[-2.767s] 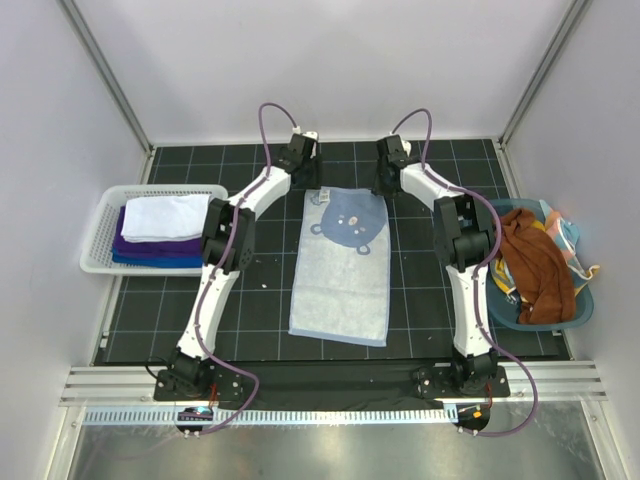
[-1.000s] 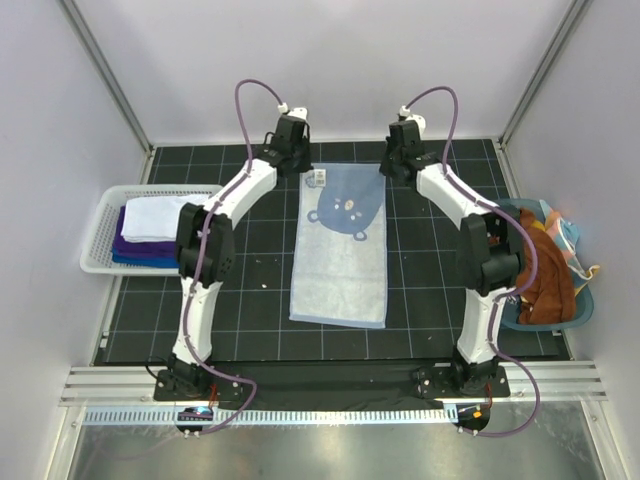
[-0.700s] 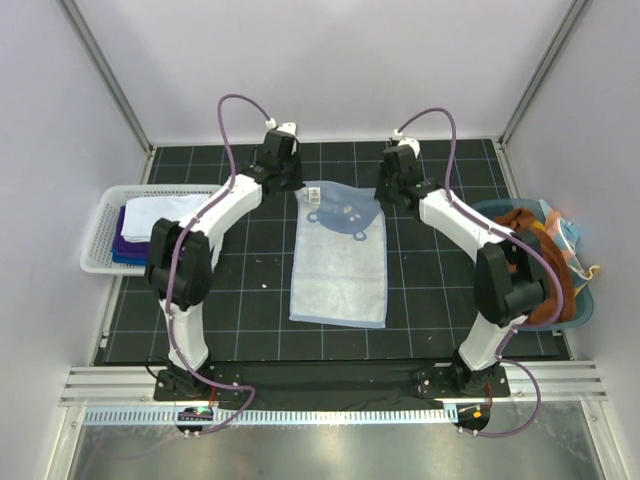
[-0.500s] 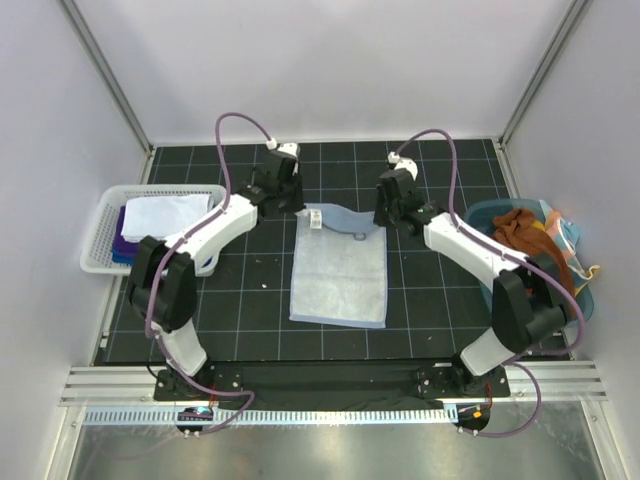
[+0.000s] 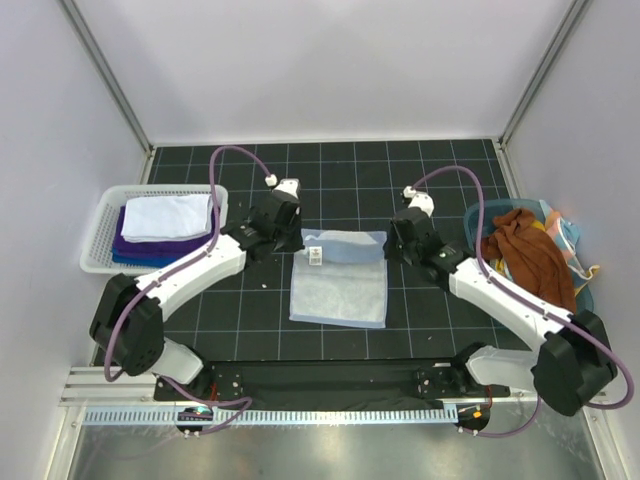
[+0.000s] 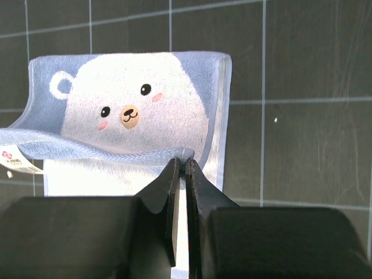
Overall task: Fold and stack the towels
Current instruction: Fold the towel
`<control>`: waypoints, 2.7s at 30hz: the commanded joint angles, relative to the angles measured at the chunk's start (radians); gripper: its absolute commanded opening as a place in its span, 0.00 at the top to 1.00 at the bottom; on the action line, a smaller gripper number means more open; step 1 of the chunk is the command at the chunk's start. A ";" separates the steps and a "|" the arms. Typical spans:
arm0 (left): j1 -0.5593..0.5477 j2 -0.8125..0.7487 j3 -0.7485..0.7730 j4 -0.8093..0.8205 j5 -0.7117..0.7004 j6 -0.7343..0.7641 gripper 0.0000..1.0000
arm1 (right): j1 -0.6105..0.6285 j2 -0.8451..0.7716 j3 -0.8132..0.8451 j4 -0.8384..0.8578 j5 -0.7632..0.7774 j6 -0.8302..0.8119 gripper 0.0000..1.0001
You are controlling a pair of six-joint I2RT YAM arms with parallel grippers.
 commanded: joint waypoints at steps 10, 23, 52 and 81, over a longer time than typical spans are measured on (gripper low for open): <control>-0.087 -0.149 -0.124 0.011 -0.068 -0.057 1.00 | 0.087 -0.213 -0.154 -0.048 0.053 0.129 0.99; -0.113 -0.233 -0.212 0.007 -0.091 -0.079 1.00 | 0.182 -0.282 -0.242 -0.067 0.109 0.201 0.99; -0.162 -0.213 -0.333 0.018 -0.073 -0.186 0.96 | 0.231 -0.295 -0.372 -0.027 0.092 0.260 0.99; -0.167 -0.365 -0.316 -0.112 -0.117 -0.189 0.96 | 0.247 -0.405 -0.304 -0.142 0.118 0.264 0.99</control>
